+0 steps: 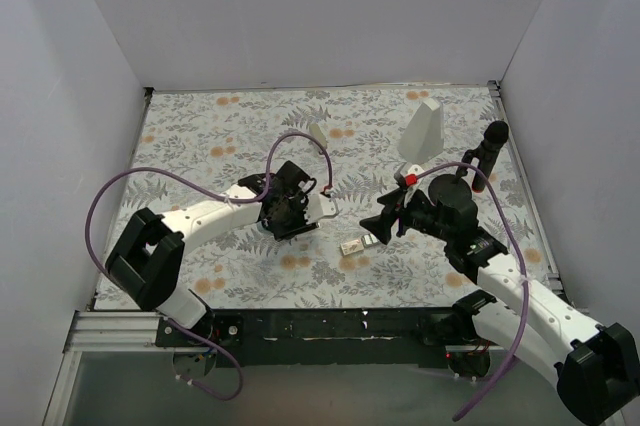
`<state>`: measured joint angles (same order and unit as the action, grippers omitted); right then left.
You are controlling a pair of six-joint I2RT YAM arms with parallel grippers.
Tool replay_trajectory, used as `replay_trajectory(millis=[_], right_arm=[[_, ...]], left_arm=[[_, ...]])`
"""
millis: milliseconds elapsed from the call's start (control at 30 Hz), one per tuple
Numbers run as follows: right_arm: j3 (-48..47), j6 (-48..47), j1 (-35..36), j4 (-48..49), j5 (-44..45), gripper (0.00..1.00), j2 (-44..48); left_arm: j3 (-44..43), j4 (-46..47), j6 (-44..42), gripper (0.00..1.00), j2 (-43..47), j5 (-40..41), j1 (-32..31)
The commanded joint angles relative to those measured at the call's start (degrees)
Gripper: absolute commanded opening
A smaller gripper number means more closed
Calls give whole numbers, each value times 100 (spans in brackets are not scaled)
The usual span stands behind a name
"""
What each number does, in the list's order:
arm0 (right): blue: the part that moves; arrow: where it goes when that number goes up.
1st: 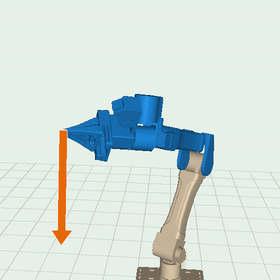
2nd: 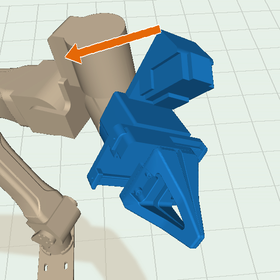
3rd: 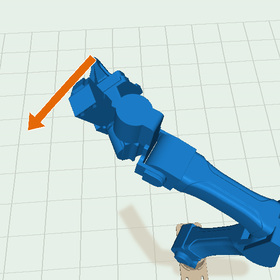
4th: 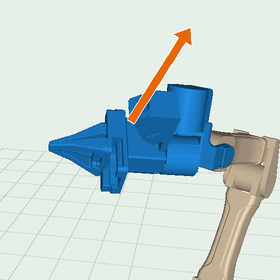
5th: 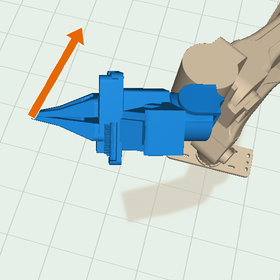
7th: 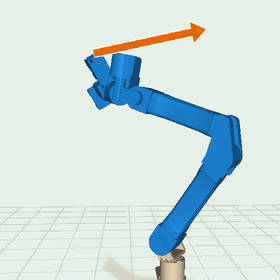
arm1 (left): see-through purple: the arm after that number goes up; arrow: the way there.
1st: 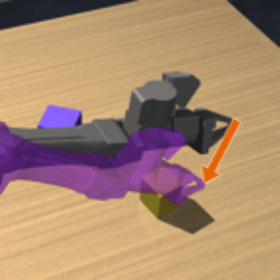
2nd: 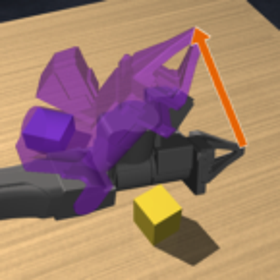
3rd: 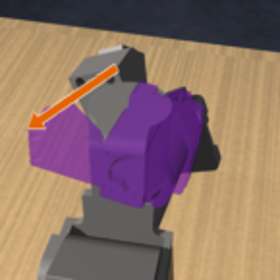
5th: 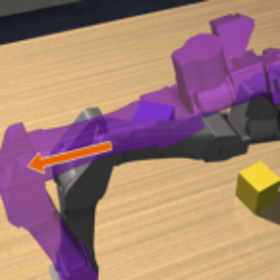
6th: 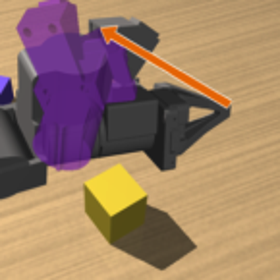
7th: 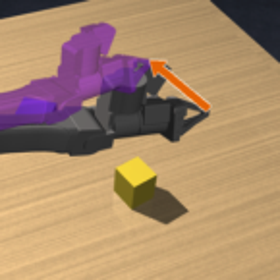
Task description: Load the staples into the stapler
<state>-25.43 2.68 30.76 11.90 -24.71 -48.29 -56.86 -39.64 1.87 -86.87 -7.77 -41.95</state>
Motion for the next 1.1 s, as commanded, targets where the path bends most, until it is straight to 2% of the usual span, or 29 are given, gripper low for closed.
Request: replay_trajectory(millis=[0,333,467,600,900,1067], right_arm=[[82,-22,0,-206,308,84,355],[117,-48,-9,-162,274,84,373],[144,-57,0,-109,247,84,373],[135,-57,-9,-135,291,84,391],[126,-48,-9,-136,300,84,426],[126,-39,-9,-127,291,84,444]], left_arm=[[-299,-281,-152,0,-198,47,91],[-396,-211,-292,2,-743,-32,91],[-440,-211,-240,8,-849,-40,47],[-554,-290,-222,20,-998,-14,-58],[-580,-290,-46,31,-1113,126,-146],[-572,-264,-29,45,-1078,153,-164]])
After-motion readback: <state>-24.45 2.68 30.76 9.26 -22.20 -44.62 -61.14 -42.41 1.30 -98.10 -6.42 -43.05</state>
